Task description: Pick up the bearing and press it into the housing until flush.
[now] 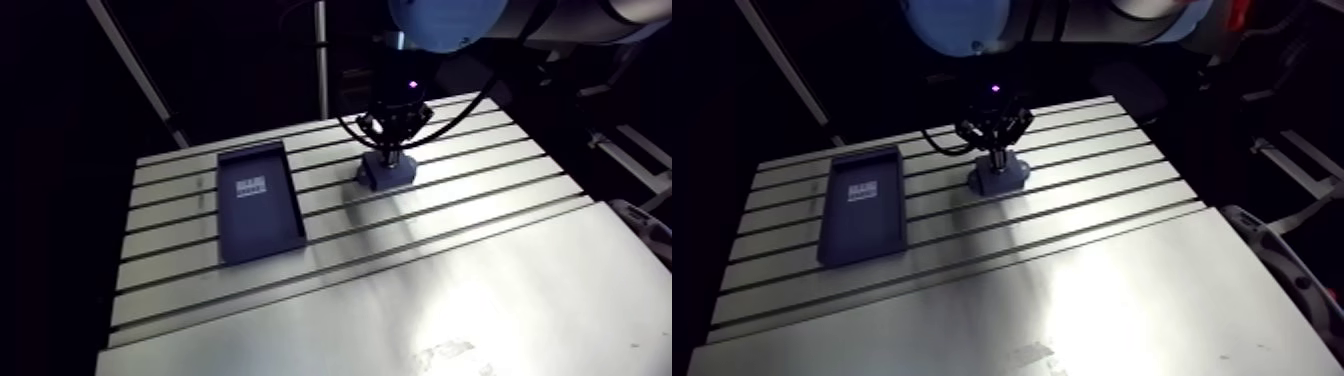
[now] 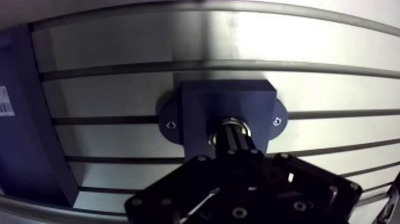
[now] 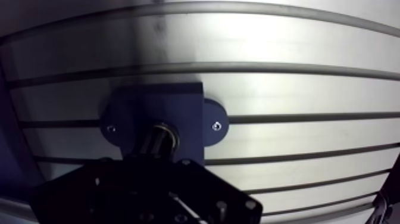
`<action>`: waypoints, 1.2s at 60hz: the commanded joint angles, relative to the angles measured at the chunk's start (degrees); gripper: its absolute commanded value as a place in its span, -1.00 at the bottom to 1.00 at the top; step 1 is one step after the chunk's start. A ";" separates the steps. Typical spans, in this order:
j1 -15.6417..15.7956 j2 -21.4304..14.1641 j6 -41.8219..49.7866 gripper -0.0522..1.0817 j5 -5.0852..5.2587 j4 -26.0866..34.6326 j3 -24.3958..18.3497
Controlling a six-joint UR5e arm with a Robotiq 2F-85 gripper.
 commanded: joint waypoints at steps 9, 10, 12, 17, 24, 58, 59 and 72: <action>-0.02 0.21 0.08 0.94 -0.06 -0.07 0.33; -0.02 0.21 0.08 0.94 -0.06 -0.07 0.33; -0.02 0.21 0.08 0.94 -0.06 -0.07 0.33; -0.02 0.21 0.08 0.94 -0.06 -0.07 0.24; -0.02 0.21 0.08 0.94 -0.13 -0.07 0.16; -0.02 0.21 0.07 0.94 -0.15 -0.16 0.24; -0.02 0.21 0.08 0.94 -0.15 -0.16 0.24; -0.02 0.30 -0.01 0.94 -0.23 -0.07 0.32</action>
